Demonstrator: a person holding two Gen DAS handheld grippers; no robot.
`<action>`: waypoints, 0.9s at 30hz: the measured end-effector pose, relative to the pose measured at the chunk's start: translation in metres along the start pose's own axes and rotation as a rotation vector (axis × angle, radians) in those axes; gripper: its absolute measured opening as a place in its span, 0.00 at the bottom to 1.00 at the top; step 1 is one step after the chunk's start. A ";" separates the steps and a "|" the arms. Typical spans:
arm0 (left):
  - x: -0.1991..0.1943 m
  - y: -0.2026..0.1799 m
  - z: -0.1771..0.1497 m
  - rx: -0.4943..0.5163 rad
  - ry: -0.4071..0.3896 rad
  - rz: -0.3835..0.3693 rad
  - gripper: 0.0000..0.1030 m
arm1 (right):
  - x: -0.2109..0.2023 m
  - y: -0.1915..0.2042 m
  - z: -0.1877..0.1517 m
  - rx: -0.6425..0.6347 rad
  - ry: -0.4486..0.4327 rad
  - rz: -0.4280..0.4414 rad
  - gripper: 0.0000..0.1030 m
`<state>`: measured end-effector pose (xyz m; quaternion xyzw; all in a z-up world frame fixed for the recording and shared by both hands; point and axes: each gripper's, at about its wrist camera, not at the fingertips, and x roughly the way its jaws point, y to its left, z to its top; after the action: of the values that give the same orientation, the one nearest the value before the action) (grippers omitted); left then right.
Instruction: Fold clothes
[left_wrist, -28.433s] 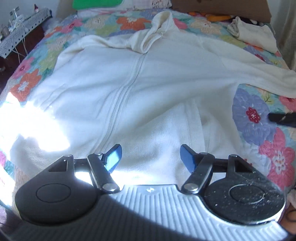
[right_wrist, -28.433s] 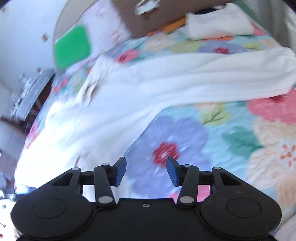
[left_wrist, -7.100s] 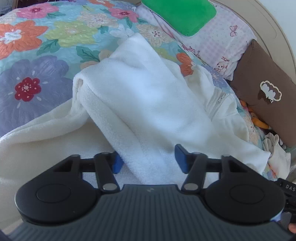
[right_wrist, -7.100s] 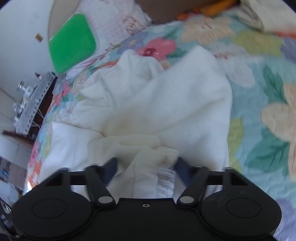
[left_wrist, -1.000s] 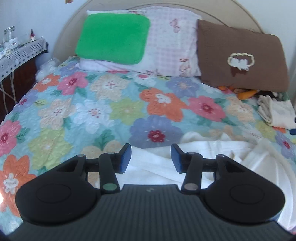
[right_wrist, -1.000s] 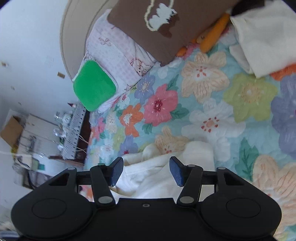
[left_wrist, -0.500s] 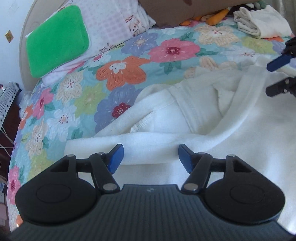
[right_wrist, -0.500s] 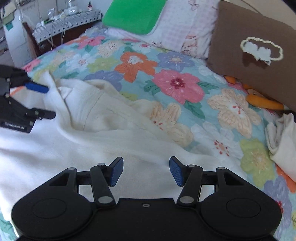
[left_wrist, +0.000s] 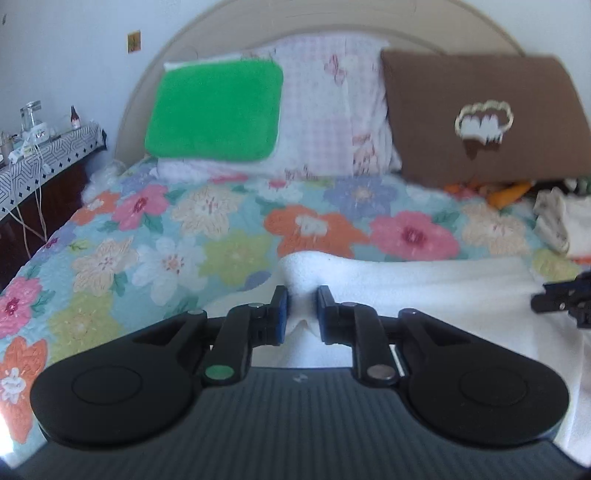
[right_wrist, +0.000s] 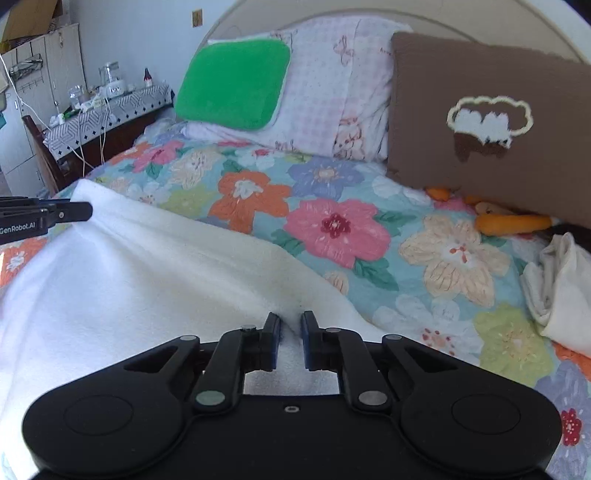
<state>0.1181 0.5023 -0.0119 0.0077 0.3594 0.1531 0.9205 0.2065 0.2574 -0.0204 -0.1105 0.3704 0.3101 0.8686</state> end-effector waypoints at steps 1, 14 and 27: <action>0.008 -0.004 -0.001 0.028 0.075 0.036 0.34 | 0.005 -0.002 -0.001 0.008 0.030 -0.046 0.35; -0.141 0.021 -0.108 -0.278 0.103 -0.008 0.66 | -0.140 -0.015 -0.116 0.417 0.025 0.368 0.58; -0.144 0.076 -0.239 -0.821 0.119 -0.152 0.65 | -0.111 0.048 -0.269 1.033 0.054 0.431 0.59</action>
<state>-0.1615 0.5106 -0.0848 -0.3951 0.3205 0.2154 0.8335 -0.0373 0.1311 -0.1278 0.3997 0.5107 0.2561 0.7169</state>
